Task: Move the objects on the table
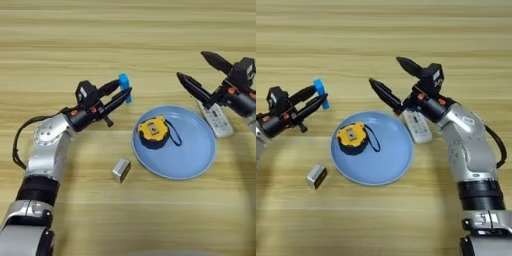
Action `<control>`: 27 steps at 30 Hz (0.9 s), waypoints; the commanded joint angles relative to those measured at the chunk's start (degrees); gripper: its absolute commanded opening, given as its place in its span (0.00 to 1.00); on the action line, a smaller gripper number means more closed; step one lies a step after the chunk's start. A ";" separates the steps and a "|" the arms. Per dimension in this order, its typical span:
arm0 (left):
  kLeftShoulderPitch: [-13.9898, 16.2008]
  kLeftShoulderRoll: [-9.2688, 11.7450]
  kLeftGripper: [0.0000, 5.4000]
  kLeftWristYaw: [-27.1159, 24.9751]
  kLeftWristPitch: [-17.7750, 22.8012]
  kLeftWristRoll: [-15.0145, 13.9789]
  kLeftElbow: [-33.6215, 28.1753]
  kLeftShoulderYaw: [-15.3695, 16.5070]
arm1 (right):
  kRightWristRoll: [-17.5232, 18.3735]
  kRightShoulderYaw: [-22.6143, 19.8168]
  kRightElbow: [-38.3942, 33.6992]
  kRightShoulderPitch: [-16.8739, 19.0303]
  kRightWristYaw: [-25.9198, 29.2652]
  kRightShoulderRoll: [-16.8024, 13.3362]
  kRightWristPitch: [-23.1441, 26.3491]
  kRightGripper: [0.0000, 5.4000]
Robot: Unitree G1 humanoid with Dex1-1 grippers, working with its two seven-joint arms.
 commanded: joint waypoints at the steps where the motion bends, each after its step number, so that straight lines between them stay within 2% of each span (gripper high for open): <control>1: -1.88 1.77 0.26 0.90 0.02 2.37 1.72 -0.73 | -2.17 -0.36 2.56 -1.94 -1.48 0.47 -2.37 1.00; 5: -2.36 2.61 0.26 1.80 0.08 4.47 4.14 -1.46 | -4.23 -1.13 6.73 -3.44 -4.37 1.14 -4.65 1.00; 11: -1.48 2.53 0.26 0.78 0.01 5.08 5.31 -2.66 | -6.00 -1.90 11.27 -5.54 -7.23 1.53 -6.87 1.00; 15: -0.68 2.11 0.26 0.26 0.84 4.94 5.56 -3.38 | -6.13 -1.89 11.63 -5.66 -7.17 1.58 -7.42 1.00; 27: 1.76 3.06 0.26 0.29 3.54 7.97 6.24 -6.96 | -5.95 -1.78 11.42 -5.70 -7.16 1.66 -7.58 1.00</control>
